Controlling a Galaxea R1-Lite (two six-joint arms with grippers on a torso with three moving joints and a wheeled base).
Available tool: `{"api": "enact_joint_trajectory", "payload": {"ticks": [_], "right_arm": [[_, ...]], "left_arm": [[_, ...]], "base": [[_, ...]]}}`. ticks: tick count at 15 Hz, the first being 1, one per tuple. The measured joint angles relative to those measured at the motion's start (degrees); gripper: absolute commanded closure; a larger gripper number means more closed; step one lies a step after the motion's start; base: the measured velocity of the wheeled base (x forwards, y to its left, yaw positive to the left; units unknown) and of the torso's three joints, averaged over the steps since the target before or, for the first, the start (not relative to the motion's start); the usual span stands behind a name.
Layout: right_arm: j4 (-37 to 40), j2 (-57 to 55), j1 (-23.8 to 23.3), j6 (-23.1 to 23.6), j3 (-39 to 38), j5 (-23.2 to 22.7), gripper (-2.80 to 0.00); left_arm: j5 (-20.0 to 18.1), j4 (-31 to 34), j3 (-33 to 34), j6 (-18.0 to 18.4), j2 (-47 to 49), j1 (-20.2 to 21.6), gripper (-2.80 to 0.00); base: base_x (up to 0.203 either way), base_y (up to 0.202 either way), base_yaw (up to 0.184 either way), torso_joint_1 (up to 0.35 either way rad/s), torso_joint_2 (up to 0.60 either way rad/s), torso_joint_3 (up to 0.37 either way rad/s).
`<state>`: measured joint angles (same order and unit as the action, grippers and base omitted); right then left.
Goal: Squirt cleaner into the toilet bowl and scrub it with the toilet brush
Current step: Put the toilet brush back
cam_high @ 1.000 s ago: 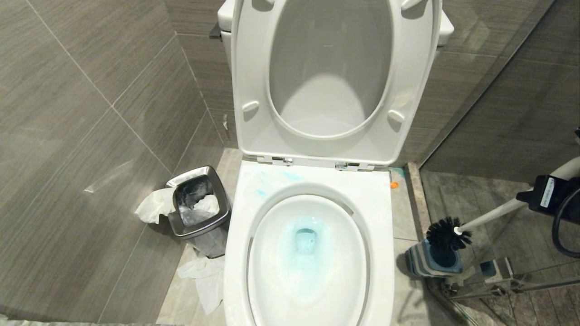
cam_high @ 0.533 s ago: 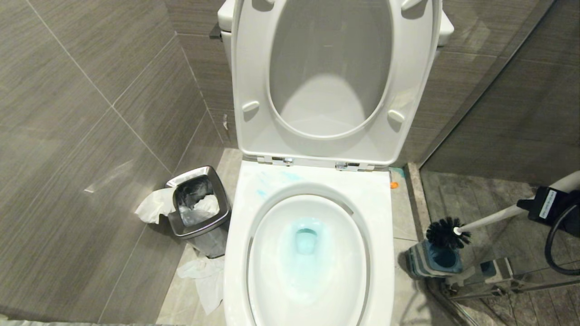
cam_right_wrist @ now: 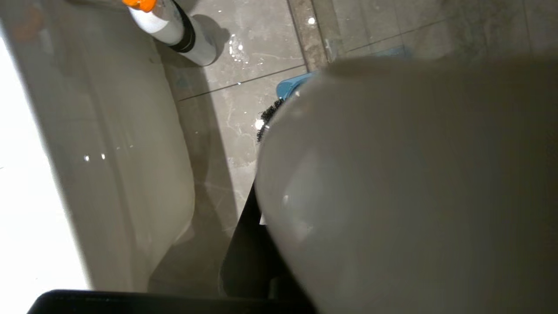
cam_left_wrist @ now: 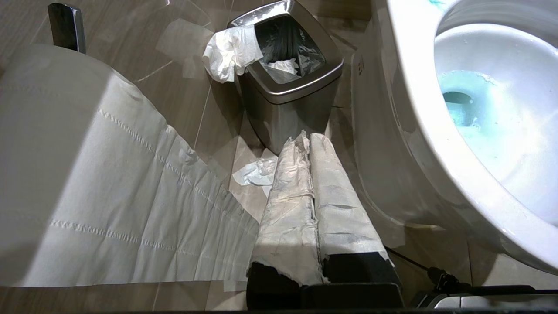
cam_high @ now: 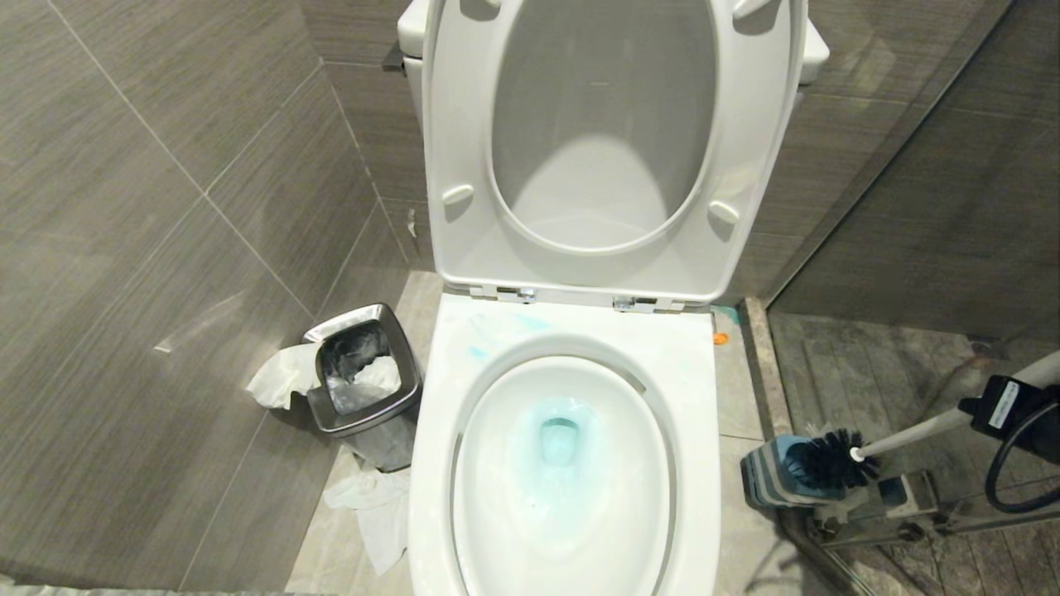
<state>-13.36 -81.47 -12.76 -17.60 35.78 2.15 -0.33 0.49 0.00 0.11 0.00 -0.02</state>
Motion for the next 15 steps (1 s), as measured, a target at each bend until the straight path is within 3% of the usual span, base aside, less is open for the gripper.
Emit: {"api": "enact_joint_trajectory", "payload": {"ticks": [10,15], "right_arm": [[-10.5,-12.6,-3.0,2.5,0.7,0.3,0.00],[-10.9,-17.8,-3.0,2.8,3.3,0.5,0.00]], "left_arm": [[0.0,0.0,0.0,0.0,0.0,0.0,0.00],[0.0,0.0,0.0,0.0,0.0,0.0,0.00]], "base": [[0.000,0.000,0.000,0.000,0.00,0.000],[0.000,0.000,0.000,0.000,0.00,0.000]]}}
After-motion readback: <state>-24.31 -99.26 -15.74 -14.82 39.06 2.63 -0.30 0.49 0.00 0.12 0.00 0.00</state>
